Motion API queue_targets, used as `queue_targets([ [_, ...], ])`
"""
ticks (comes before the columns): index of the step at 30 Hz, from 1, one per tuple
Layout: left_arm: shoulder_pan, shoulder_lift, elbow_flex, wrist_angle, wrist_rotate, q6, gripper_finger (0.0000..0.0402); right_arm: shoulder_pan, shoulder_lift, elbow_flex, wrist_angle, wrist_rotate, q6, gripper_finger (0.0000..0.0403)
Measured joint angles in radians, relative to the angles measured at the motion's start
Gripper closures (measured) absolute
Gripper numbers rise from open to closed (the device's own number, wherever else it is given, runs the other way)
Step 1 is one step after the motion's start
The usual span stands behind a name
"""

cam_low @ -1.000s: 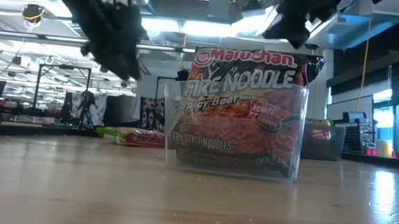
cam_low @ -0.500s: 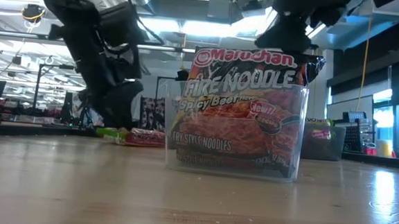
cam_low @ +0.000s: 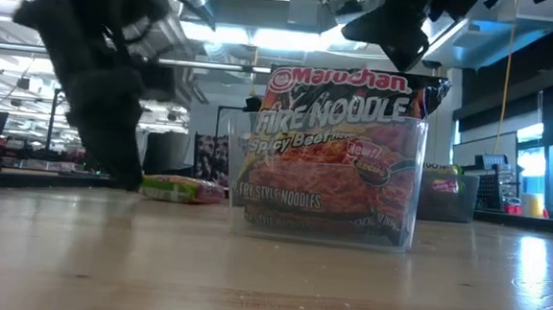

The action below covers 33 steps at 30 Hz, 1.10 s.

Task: Sort Maruchan noodles
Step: Put the green noodle pack into the black bin

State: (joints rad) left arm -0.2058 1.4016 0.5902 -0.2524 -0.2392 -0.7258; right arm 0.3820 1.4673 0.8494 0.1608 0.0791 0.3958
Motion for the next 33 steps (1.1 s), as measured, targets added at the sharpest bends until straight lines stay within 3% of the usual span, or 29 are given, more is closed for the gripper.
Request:
queue_targets([
  [4,-0.015,-0.09,0.0,0.009,-0.163,-0.031,0.0186,-0.003,0.0,0.0,0.011,0.019,-0.01,0.0166],
  [10,0.032,-0.194,0.001,0.06,-0.543,-0.034,0.0186,-0.003,0.005,0.0,0.008,0.097,-0.019,0.0166],
  [13,0.098,-0.195,0.001,0.067,-0.637,0.003,0.0186,-0.003,0.005,0.0,0.011,0.103,-0.025,0.0166],
  [17,0.218,-0.148,0.0,0.091,-0.602,0.04,0.0186,-0.003,0.005,0.0,0.009,0.124,-0.044,0.0166],
  [24,0.383,-0.005,0.0,0.165,-0.377,0.104,0.0186,-0.003,0.005,0.0,0.008,0.157,-0.082,0.0166],
  [29,0.407,0.098,0.002,0.171,-0.311,0.107,0.0186,-0.003,0.005,0.0,0.007,0.156,-0.083,0.0166],
  [33,0.354,0.116,0.006,0.184,-0.244,0.105,0.0186,-0.003,0.005,0.0,-0.006,0.144,-0.083,0.0166],
])
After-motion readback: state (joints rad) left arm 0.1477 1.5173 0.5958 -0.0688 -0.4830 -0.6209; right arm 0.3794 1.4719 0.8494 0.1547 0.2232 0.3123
